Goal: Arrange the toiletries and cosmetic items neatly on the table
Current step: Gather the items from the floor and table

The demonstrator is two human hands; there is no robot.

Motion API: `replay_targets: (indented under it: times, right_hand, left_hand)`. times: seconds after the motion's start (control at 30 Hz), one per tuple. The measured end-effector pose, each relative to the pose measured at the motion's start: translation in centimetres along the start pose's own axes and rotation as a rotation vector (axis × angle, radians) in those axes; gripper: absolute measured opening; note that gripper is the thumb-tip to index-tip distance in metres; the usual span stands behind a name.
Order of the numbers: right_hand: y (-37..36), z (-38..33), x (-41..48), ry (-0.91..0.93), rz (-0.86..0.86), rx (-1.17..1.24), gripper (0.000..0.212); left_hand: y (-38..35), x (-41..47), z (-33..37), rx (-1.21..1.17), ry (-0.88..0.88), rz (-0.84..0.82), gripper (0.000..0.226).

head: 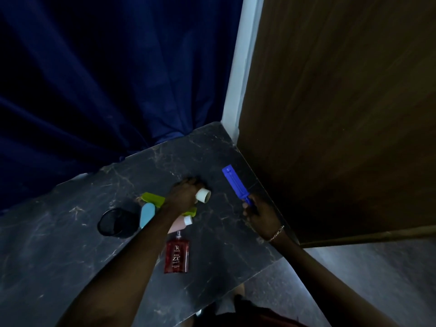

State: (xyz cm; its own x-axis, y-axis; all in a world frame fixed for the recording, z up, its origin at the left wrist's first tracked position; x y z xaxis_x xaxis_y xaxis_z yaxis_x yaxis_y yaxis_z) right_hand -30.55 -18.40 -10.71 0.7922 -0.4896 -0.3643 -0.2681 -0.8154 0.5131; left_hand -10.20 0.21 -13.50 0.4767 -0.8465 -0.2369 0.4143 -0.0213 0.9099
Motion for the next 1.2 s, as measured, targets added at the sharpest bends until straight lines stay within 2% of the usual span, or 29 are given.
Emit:
replay_targets:
  times: [0.17,0.27,0.4,0.5,0.57,0.7,0.77,0.9,1.2]
  right_hand:
    - [0.3,-1.3,-1.6,0.135,-0.025,-0.117,0.017]
    - [0.6,-2.2,-2.6,0.193,0.001,-0.202,0.027]
    - [1.0,-3.6,-4.2,0.275,-0.082,-0.302,0.031]
    - [1.6,-5.6,-5.4,0.325,-0.155,-0.368,0.028]
    - [2.1,-6.9,-5.9,0.329,-0.254,-0.462,0.030]
    - [2.5,-10.6,-6.5,0.356,-0.389,-0.629,0.019]
    - [1.4,-12.7,-7.0,0.383,-0.425,-0.642,0.015]
    - [-1.0,-15.2,-7.5,0.427,-0.420,-0.703,0.021]
    - [-4.6,-17.7,-9.5,0.486,-0.395,-0.702,0.019]
  left_hand:
    - [1.7,-2.5,0.8,-0.328,0.054,0.223,0.054]
    - [2.8,-5.0,1.9,-0.479,0.046,0.366,0.055]
    - [3.6,-8.7,2.9,-0.543,0.036,0.483,0.059]
    - [4.2,-11.5,2.5,-0.486,0.040,0.451,0.061]
    - [4.7,-13.5,2.0,-0.402,-0.001,0.385,0.061]
    - [5.8,-17.0,2.1,-0.332,-0.081,0.260,0.060]
    - [6.2,-18.0,3.2,-0.377,-0.110,0.220,0.060]
    - [6.9,-19.1,4.3,-0.364,-0.109,0.209,0.057]
    - [8.1,-22.6,3.8,-0.332,-0.094,0.257,0.053]
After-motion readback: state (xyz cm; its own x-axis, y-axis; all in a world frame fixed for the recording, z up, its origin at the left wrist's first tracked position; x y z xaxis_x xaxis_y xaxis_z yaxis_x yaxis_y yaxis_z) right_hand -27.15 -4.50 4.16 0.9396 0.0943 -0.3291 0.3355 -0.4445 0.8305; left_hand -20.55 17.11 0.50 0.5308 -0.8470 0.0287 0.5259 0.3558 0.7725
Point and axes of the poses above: each hand's wrist, its own x-axis towards the middle knuckle, its own y-axis out of the back of the hand, z = x × y, the point moved 1 cm from there along x, towards the middle knuckle, and after that the axes turned 8 degrees about -y, right-handed, at the moved point
